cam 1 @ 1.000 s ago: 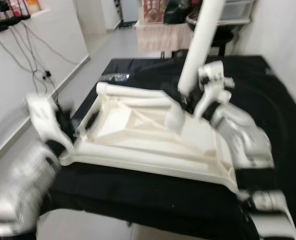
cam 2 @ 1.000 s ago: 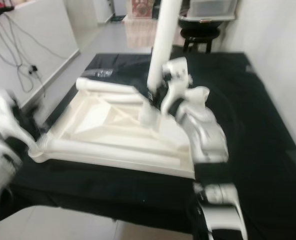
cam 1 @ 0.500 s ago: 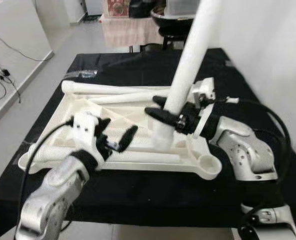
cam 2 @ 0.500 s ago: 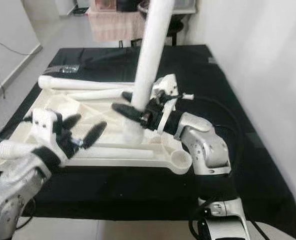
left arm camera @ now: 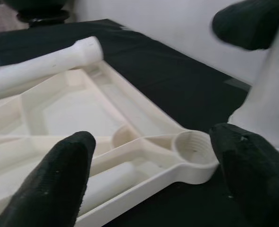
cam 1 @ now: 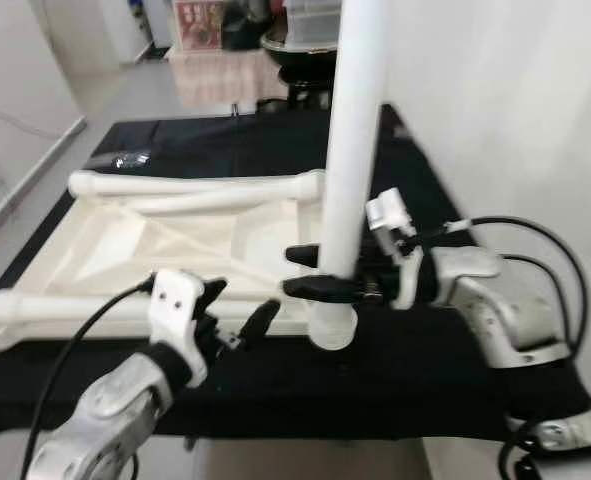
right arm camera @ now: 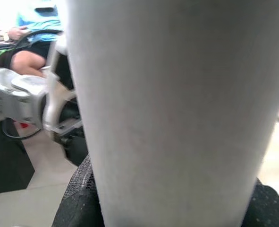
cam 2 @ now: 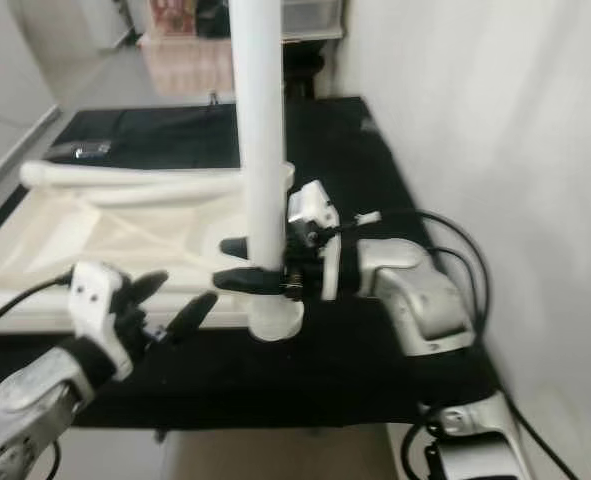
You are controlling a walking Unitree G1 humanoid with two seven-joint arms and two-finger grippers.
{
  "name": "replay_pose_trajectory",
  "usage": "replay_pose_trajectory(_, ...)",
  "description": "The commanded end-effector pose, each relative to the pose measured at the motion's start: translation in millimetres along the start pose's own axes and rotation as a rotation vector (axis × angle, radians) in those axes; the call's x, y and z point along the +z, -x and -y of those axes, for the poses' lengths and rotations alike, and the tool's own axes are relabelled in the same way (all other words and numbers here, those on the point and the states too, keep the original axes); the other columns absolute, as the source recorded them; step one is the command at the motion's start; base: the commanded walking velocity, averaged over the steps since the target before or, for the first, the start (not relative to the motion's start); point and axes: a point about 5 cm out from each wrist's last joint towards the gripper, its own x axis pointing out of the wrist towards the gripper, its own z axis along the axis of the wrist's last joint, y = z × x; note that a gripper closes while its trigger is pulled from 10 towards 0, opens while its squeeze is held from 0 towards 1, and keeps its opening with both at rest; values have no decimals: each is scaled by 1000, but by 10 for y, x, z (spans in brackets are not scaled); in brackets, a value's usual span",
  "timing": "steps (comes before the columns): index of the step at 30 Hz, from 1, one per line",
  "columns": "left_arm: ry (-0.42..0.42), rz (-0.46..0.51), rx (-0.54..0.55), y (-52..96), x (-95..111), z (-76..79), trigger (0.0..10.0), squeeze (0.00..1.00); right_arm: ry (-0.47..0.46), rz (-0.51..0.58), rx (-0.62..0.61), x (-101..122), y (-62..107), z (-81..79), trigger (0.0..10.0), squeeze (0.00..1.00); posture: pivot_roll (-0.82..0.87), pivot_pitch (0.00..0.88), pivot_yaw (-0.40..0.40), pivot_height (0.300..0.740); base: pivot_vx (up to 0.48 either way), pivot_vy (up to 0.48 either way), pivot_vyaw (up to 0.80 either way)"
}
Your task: Building children table
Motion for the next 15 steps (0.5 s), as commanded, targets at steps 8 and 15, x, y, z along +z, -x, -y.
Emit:
replay_pose_trajectory(8,-96,-57,18,197,-32,37,0,0,34,3,-15,-8,-119,190,10000,0,-54,134,47,740,0,0,0)
replay_pose_trajectory(15,-141,-73,82,290,-6,27,0,0,53,22,-7,-34,-158,268,10000,0,-31,168,48,740,0,0,0)
